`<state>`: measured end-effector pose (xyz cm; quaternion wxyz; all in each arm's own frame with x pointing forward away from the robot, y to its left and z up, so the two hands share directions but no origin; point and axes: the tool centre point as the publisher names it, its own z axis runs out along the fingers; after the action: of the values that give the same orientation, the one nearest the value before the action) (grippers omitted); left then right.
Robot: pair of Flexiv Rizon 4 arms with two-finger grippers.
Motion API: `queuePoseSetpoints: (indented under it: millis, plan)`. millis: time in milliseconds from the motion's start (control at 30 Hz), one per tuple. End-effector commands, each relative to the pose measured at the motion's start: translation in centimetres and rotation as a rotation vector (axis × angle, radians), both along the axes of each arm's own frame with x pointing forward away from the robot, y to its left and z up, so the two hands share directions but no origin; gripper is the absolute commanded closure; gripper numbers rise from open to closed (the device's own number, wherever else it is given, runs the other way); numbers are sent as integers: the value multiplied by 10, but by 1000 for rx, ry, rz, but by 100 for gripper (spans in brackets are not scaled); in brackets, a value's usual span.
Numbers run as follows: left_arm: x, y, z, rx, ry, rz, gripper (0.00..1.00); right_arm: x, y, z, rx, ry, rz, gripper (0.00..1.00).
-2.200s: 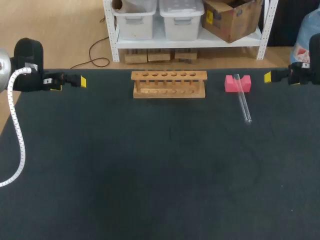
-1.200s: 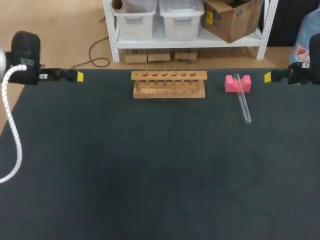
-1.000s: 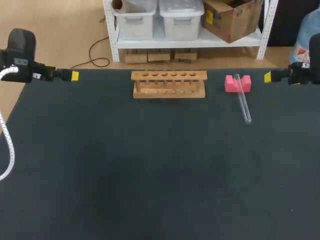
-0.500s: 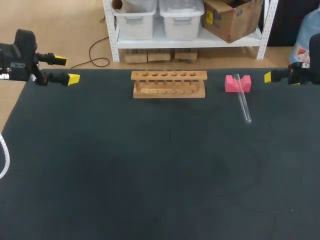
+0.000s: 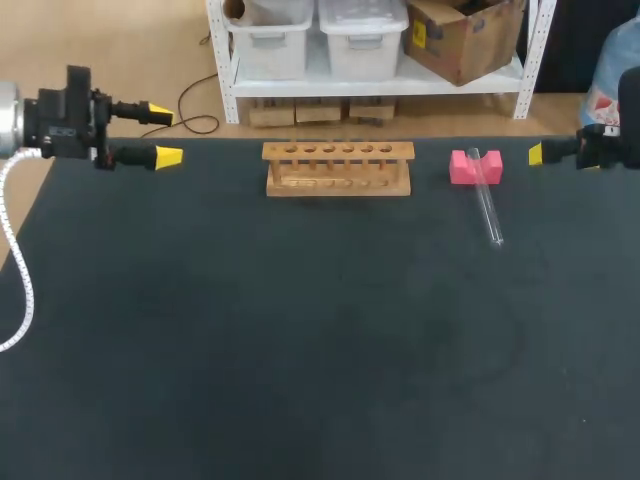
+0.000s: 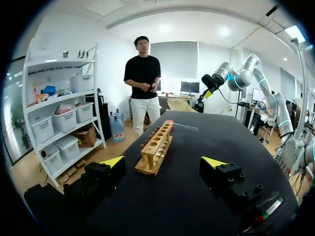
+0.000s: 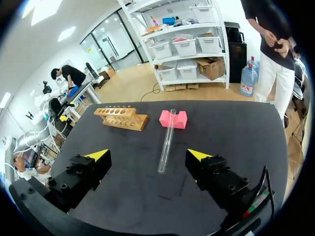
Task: Grasp the test tube, adjust it, and insert it.
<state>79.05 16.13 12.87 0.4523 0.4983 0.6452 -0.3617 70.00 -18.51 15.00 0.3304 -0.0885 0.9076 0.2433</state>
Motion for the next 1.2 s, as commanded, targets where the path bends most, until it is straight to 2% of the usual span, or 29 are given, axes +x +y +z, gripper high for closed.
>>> queuePoseSetpoints:
  millis: [33,300,967,1067,1200]
  plan:
    - [9,-7,-6,-4,35,-106,0,0,0,0,0,0,0,0]
    - [11,-14,-13,14,49,-58,0,0,0,0,0,0,0,0]
    - [11,-14,-13,14,49,-58,0,0,0,0,0,0,0,0]
    - [11,-14,-13,14,49,-58,0,-1,-2,3,-96,-3,-22,0]
    - [11,-14,-13,14,49,-58,0,-2,4,7,-176,-29,-42,0]
